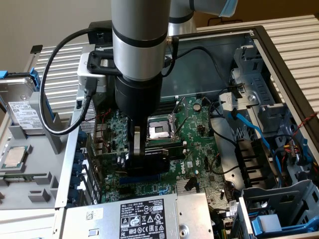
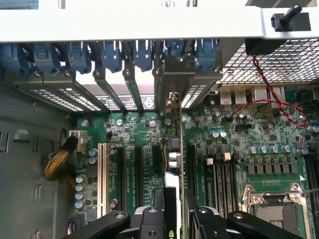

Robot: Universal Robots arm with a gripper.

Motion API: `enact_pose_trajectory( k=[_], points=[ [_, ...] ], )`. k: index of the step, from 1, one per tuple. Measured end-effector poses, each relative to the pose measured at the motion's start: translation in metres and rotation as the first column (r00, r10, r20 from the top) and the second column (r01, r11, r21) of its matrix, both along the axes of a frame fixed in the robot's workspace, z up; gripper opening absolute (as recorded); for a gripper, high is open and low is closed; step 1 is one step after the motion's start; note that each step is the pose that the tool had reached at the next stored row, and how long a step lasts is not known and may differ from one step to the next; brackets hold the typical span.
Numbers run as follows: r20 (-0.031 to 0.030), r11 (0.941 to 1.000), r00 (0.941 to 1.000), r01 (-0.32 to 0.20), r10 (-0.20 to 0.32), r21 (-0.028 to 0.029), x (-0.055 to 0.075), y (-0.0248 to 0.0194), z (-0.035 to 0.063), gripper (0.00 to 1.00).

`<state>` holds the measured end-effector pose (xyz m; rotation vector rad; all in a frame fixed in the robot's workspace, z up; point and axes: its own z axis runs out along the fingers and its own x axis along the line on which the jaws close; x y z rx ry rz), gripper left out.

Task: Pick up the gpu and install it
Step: 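Insert the gpu into the slot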

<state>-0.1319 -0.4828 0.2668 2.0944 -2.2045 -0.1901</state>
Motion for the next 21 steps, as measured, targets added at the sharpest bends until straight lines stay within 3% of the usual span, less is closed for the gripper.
enact_pose_trajectory(
  k=[21],
  points=[
    [0.0000,1.0000,1.0000,0.000,0.000,0.0000,-0.0008,0.0009,-0.0010,0.26]
  ],
)
